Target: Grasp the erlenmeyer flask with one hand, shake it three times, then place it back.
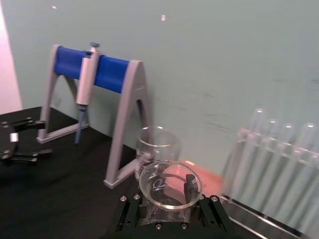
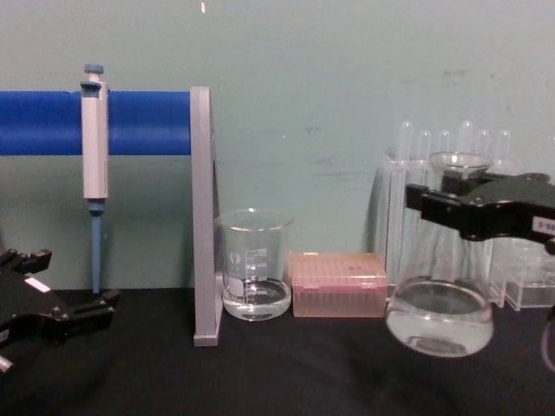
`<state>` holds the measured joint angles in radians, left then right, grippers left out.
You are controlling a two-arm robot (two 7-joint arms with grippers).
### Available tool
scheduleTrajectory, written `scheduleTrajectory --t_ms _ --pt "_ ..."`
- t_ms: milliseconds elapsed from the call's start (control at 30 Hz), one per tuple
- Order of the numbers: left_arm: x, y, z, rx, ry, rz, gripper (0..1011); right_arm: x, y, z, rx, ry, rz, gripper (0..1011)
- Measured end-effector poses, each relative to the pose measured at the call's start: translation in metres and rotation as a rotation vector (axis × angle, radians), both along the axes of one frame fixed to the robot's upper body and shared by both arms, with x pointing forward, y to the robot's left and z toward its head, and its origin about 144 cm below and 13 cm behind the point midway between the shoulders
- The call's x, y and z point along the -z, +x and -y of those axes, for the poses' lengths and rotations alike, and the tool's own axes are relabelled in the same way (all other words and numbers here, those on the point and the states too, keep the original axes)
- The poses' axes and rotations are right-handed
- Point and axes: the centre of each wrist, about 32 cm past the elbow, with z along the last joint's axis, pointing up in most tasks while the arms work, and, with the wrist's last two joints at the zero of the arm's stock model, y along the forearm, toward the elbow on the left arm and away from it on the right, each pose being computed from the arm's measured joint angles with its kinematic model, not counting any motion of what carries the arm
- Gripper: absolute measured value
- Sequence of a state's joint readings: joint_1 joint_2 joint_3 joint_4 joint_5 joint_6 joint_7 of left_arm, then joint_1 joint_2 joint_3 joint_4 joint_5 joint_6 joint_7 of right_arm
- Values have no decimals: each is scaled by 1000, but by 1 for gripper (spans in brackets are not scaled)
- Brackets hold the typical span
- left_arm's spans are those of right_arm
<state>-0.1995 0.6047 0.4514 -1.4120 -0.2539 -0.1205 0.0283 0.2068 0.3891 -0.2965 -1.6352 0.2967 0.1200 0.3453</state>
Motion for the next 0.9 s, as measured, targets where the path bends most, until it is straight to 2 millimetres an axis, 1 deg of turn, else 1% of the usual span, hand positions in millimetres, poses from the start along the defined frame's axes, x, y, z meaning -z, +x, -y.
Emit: scheduleTrajectory --t_ms 133,200,267,600,900 --pt "0 0 0 0 0 0 1001 0 -2 -5 -30 1 -3 449" --pt "0 0 0 0 0 0 1001 0 -4 -12 -64 2 -7 449" --pt "0 0 0 0 0 0 1001 0 -4 -13 -73 2 -8 449" --pt "0 0 0 0 0 0 1001 1 -12 -34 -204 1 -23 449" --pt "0 0 0 0 0 0 1001 1 -17 -45 -294 -6 -30 449"
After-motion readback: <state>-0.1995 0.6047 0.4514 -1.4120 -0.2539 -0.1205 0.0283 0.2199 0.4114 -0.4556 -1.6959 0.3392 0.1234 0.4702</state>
